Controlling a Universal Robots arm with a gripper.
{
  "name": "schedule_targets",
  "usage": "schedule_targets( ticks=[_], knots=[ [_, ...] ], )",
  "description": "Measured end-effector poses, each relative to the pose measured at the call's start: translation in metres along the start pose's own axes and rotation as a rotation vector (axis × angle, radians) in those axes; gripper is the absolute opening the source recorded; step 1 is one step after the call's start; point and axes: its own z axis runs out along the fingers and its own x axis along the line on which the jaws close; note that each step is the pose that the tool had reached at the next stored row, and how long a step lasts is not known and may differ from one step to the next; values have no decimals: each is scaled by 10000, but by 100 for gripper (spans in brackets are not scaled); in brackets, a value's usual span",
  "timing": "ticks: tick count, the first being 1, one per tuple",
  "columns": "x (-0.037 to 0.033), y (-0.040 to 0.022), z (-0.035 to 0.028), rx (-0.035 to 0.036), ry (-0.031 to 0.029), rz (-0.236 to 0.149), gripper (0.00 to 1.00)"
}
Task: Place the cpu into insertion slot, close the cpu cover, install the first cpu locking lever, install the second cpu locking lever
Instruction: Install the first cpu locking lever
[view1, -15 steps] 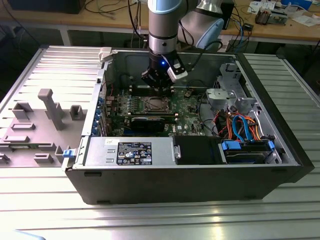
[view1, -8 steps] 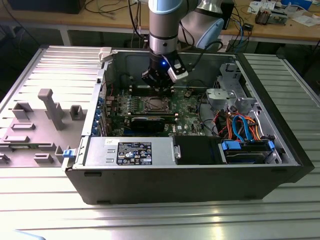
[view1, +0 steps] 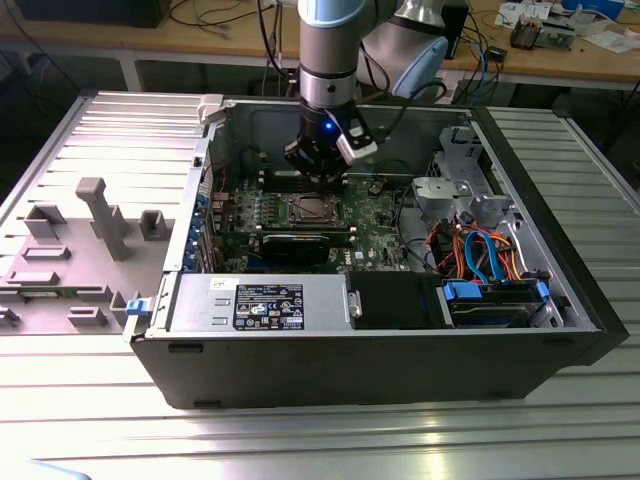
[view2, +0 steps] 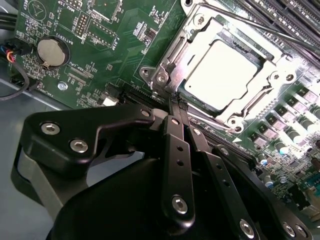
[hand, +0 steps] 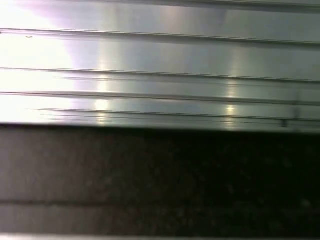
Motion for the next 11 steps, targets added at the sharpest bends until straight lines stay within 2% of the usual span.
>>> schedule_targets(
  ticks=[11],
  knots=[
    [-2, 0, 21, 58, 3, -2, 11]
  ],
)
